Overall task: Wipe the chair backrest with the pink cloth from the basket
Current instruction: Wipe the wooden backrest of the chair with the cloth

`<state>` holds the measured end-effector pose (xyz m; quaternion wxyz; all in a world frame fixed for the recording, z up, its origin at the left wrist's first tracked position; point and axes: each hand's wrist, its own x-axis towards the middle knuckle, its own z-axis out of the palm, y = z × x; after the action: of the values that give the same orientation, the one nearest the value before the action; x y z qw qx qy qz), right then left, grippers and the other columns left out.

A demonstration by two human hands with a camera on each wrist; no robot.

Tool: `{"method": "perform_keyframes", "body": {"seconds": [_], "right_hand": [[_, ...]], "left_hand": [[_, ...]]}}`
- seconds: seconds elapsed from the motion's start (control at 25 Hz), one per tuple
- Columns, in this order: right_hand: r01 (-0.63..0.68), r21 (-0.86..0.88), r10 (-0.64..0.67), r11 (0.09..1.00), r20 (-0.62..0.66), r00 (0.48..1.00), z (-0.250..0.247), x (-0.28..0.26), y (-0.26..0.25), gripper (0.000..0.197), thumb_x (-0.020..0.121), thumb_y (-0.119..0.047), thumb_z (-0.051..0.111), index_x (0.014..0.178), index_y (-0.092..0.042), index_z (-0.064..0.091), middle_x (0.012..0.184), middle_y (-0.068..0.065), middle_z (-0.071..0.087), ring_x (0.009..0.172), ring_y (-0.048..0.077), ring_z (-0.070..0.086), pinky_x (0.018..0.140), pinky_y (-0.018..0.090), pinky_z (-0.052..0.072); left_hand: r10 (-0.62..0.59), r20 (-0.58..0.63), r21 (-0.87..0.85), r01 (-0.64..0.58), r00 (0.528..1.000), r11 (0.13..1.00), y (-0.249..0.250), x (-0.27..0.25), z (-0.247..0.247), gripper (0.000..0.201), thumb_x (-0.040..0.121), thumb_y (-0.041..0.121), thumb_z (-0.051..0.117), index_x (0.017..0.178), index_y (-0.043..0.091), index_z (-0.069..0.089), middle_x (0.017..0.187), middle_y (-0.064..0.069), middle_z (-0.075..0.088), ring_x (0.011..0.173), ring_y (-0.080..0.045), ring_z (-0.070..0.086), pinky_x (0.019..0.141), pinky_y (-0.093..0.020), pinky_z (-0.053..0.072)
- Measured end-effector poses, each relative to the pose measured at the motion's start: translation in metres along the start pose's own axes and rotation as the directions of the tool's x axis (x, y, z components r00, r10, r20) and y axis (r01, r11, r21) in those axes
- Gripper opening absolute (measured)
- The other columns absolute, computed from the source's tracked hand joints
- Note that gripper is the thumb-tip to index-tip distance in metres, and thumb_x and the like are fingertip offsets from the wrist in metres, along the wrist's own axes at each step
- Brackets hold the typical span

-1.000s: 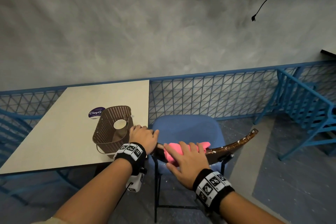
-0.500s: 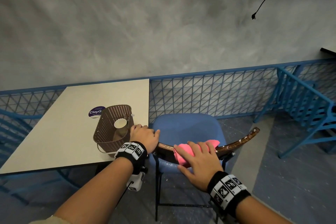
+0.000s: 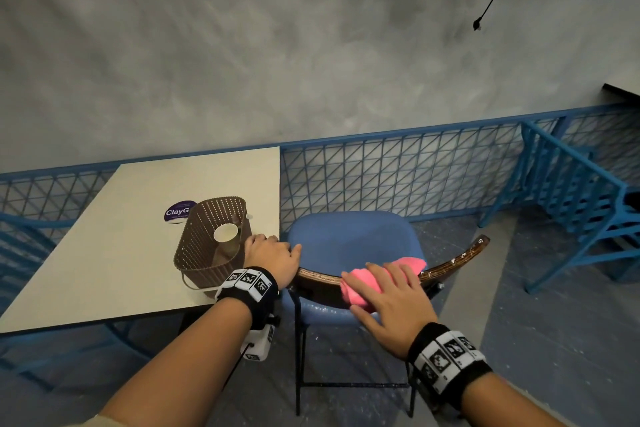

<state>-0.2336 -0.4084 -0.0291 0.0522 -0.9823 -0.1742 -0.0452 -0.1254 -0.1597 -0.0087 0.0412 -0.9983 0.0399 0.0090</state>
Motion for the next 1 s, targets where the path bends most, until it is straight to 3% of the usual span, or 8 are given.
{"method": "perform_keyframes", "body": {"seconds": [0.2, 0.32, 0.48, 0.68, 0.8, 1.0], "right_hand": [[-0.083, 0.048, 0.081, 0.995, 0.029, 0.996, -0.005, 0.001, -0.011, 0.059, 0.093, -0.069, 0.032, 0.148, -0.049, 0.032, 0.14, 0.007, 0.056, 0.124, 0.039, 0.047, 0.11, 0.058, 0.027], [-0.055, 0.05, 0.054, 0.997, 0.018, 0.998, 0.001, 0.009, -0.039, 0.062, 0.092, -0.071, 0.03, 0.15, -0.049, 0.027, 0.149, 0.011, 0.049, 0.132, 0.044, 0.042, 0.114, 0.061, 0.022], [-0.029, 0.07, 0.031, 0.997, -0.023, 0.999, 0.007, 0.008, -0.03, 0.055, 0.096, -0.066, 0.024, 0.149, -0.05, 0.028, 0.149, 0.009, 0.05, 0.132, 0.042, 0.044, 0.114, 0.056, 0.019], [-0.111, 0.079, 0.116, 0.991, -0.061, 0.991, 0.006, -0.006, 0.012, 0.046, 0.101, -0.057, 0.026, 0.143, -0.049, 0.04, 0.137, 0.003, 0.057, 0.127, 0.035, 0.046, 0.111, 0.054, 0.027], [-0.169, 0.12, 0.176, 0.978, -0.049, 0.983, 0.003, -0.002, -0.002, 0.044, 0.098, -0.057, 0.032, 0.138, -0.046, 0.048, 0.135, 0.005, 0.06, 0.125, 0.039, 0.047, 0.111, 0.056, 0.024], [-0.06, 0.105, 0.068, 0.993, -0.079, 0.994, 0.008, -0.001, -0.009, 0.047, 0.099, -0.058, 0.031, 0.144, -0.047, 0.041, 0.145, 0.005, 0.053, 0.132, 0.038, 0.044, 0.114, 0.053, 0.019]], "left_hand": [[-0.026, 0.01, -0.005, 0.026, 1.0, 1.0, 0.004, -0.002, -0.001, 0.059, 0.096, 0.049, 0.022, 0.096, 0.023, 0.076, 0.109, -0.005, 0.071, 0.113, -0.027, 0.055, 0.111, -0.044, 0.027], [-0.046, 0.0, -0.022, 0.046, 0.999, 0.999, 0.01, -0.006, -0.003, 0.058, 0.097, 0.049, 0.024, 0.096, 0.022, 0.075, 0.109, -0.004, 0.072, 0.114, -0.027, 0.056, 0.111, -0.046, 0.024], [0.083, -0.034, -0.028, -0.084, 0.996, 0.996, 0.038, -0.03, 0.002, 0.061, 0.097, 0.049, 0.016, 0.102, 0.025, 0.071, 0.104, 0.002, 0.072, 0.109, -0.026, 0.056, 0.106, -0.05, 0.024], [0.101, -0.081, -0.09, -0.108, 0.992, 0.99, 0.05, -0.039, 0.004, 0.06, 0.098, 0.051, 0.021, 0.082, 0.022, 0.07, 0.085, 0.0, 0.074, 0.099, -0.023, 0.06, 0.105, -0.044, 0.028], [0.099, -0.087, -0.061, -0.104, 0.991, 0.993, 0.052, -0.039, 0.001, 0.063, 0.097, 0.052, 0.02, 0.074, 0.019, 0.069, 0.076, -0.002, 0.073, 0.093, -0.024, 0.062, 0.101, -0.044, 0.032], [0.064, -0.115, -0.059, -0.072, 0.991, 0.996, 0.057, -0.041, -0.001, 0.065, 0.095, 0.053, 0.022, 0.067, 0.018, 0.068, 0.07, -0.001, 0.071, 0.086, -0.022, 0.063, 0.098, -0.044, 0.033]]}}
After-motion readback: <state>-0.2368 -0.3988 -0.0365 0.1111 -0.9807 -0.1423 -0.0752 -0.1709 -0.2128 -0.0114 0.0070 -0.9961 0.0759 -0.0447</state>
